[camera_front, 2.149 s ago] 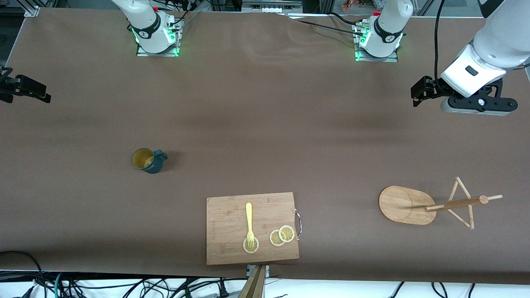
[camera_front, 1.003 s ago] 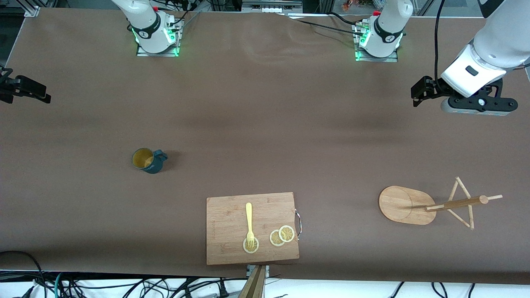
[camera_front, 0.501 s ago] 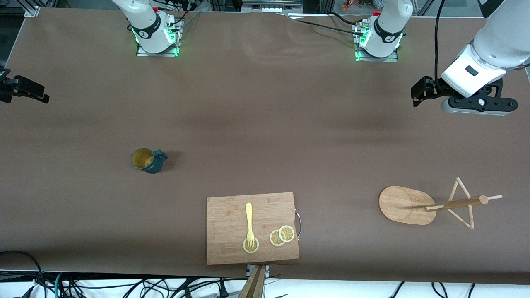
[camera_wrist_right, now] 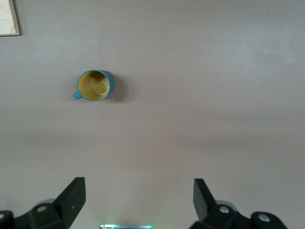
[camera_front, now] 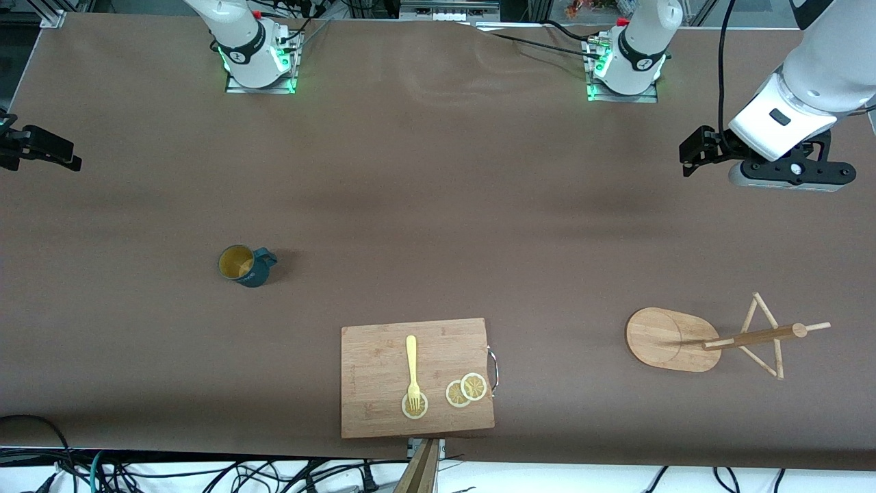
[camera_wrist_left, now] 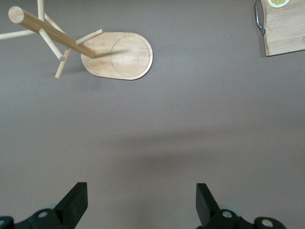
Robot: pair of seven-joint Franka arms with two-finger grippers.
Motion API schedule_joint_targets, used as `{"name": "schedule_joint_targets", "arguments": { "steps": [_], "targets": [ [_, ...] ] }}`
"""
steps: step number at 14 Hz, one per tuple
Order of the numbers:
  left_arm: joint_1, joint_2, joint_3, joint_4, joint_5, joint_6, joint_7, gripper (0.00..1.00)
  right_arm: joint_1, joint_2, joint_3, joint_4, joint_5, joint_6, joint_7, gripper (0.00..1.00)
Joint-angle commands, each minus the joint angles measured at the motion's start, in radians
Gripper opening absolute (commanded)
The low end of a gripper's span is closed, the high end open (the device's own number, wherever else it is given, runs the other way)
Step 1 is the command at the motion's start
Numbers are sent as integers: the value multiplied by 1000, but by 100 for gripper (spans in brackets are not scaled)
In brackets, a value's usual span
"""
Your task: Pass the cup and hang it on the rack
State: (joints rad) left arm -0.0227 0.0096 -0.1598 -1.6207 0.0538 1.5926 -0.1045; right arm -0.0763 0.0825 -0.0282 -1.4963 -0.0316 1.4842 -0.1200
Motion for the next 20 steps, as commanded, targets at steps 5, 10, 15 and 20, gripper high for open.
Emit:
{"name": "schedule_joint_targets", "arguments": {
  "steps": [5,10,15,20],
  "targets": [
    [9,9,-3,25,-20,-16,12,100,-8,7,1,10,25,2,-13,100],
    [9,9,-3,25,-20,-16,12,100,-6,10,2,8,27,28,-13,100],
    [9,9,-3,25,-18,-16,12,100,-6,31,4,7,29,48,-13,100],
    [9,9,-3,25,-20,-16,14,100,4,77,10,5,29,82,-13,100]
  ]
}}
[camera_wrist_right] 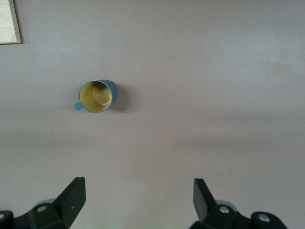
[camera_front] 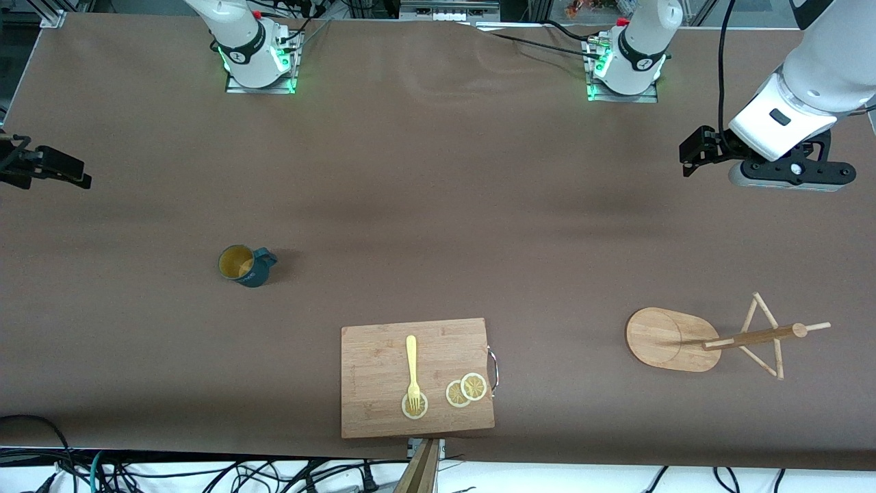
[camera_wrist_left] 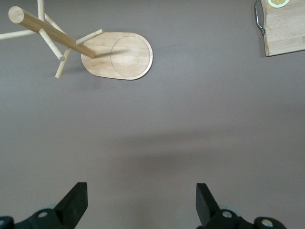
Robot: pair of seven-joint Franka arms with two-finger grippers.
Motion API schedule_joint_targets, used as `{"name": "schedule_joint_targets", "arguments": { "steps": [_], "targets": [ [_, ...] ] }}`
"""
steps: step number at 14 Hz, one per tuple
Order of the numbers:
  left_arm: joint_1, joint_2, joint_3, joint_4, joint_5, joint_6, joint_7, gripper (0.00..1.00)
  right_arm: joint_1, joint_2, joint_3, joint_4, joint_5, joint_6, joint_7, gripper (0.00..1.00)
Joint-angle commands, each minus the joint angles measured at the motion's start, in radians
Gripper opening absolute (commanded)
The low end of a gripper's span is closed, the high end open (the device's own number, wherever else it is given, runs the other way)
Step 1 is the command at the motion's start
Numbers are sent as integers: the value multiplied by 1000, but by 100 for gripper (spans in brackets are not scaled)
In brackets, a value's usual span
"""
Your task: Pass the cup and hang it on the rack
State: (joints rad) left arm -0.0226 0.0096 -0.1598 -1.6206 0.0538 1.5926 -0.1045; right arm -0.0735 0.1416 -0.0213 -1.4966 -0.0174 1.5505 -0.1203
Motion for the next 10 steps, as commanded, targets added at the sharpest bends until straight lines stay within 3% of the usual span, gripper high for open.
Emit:
{"name": "schedule_joint_targets", "arguments": {
  "steps": [1,10],
  "targets": [
    [9,9,-3,25,-20,-16,14,100,3,27,6,6,14,22,-13,100],
    [9,9,-3,25,-20,-16,16,100,60,164,9,4,11,114,-13,100]
  ]
}}
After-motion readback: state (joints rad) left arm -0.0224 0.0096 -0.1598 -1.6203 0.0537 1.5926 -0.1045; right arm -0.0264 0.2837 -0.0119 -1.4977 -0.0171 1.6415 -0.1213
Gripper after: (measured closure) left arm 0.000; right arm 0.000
